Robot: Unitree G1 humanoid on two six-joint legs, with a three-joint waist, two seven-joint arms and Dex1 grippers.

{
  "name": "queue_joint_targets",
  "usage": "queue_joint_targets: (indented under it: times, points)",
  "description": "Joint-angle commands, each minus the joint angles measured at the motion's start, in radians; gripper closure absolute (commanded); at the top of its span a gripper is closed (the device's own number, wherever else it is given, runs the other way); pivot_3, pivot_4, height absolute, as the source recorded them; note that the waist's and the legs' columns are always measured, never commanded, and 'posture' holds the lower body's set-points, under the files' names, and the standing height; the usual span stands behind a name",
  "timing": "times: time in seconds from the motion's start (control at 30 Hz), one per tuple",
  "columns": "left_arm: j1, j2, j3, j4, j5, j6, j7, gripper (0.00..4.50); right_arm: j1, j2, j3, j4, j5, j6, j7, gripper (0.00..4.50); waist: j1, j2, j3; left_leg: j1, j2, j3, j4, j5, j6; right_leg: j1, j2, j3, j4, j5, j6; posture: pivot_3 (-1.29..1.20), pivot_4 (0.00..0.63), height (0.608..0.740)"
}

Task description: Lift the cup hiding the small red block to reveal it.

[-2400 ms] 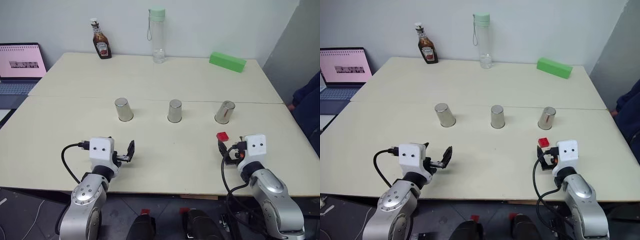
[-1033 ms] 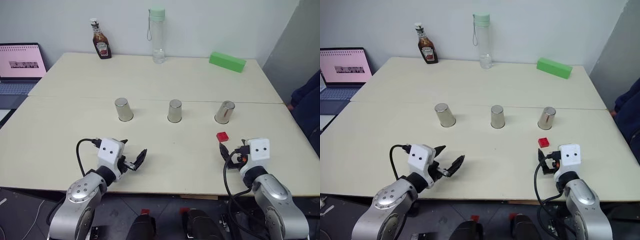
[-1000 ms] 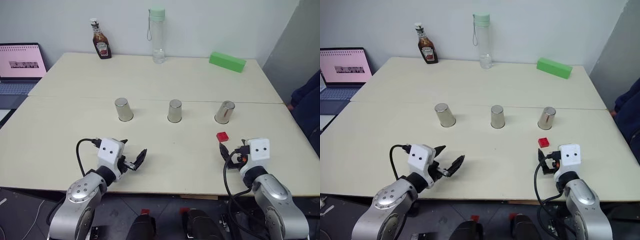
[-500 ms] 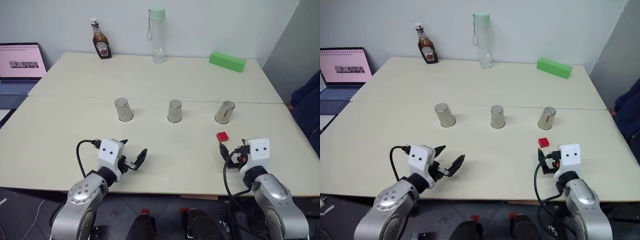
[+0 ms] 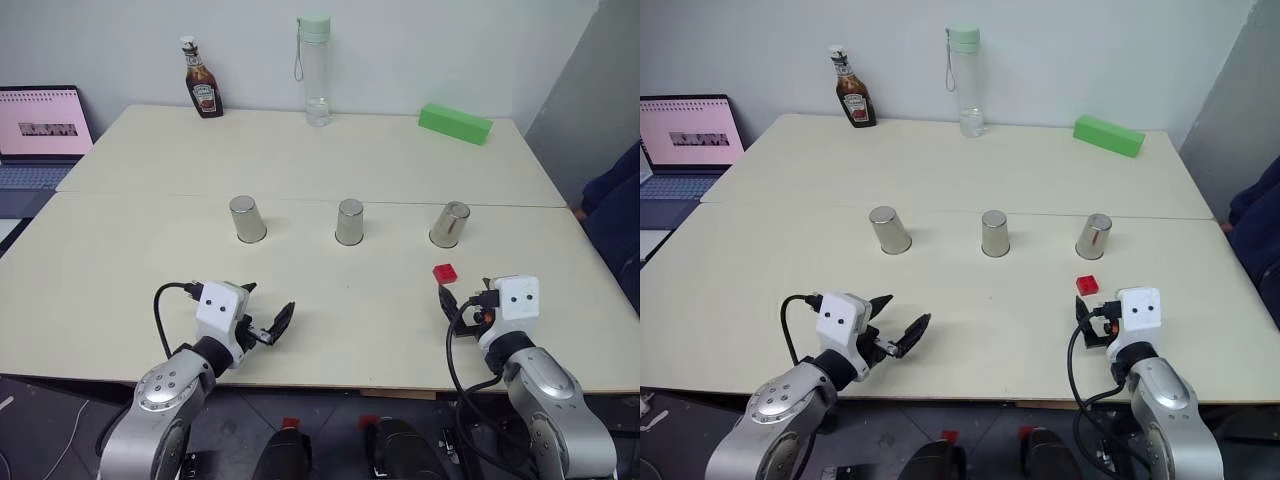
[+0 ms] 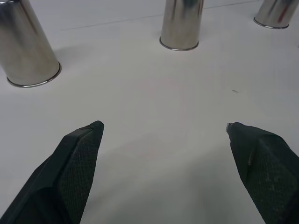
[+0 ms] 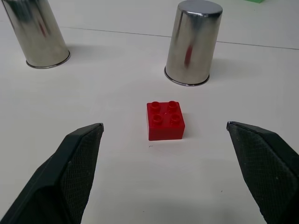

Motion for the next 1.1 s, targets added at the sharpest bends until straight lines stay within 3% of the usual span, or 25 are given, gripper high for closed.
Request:
queue_joint_targets:
  times: [0.03, 1.1]
  points:
    - [-0.003, 0.002, -0.002, -0.042, -0.013, -0.013, -0.003, 0.00, -0.007, -0.005, -0.018, -0.043, 0.009, -0.003, -0.002, 0.01, 0.000, 0.000, 0.000, 0.000, 0.000, 0.000, 0.000, 0.000, 0.000, 0.000, 0.000, 0.000, 0.000, 0.000, 0.000, 0.00, 0.150, 0.740]
    - [-0.013, -0.002, -0.016, -0.043, -0.006, 0.002, 0.018, 0.00, -0.019, -0.013, -0.029, -0.030, 0.011, -0.006, 0.002, 0.01, 0.000, 0.000, 0.000, 0.000, 0.000, 0.000, 0.000, 0.000, 0.000, 0.000, 0.000, 0.000, 0.000, 0.000, 0.000, 0.00, 0.150, 0.740]
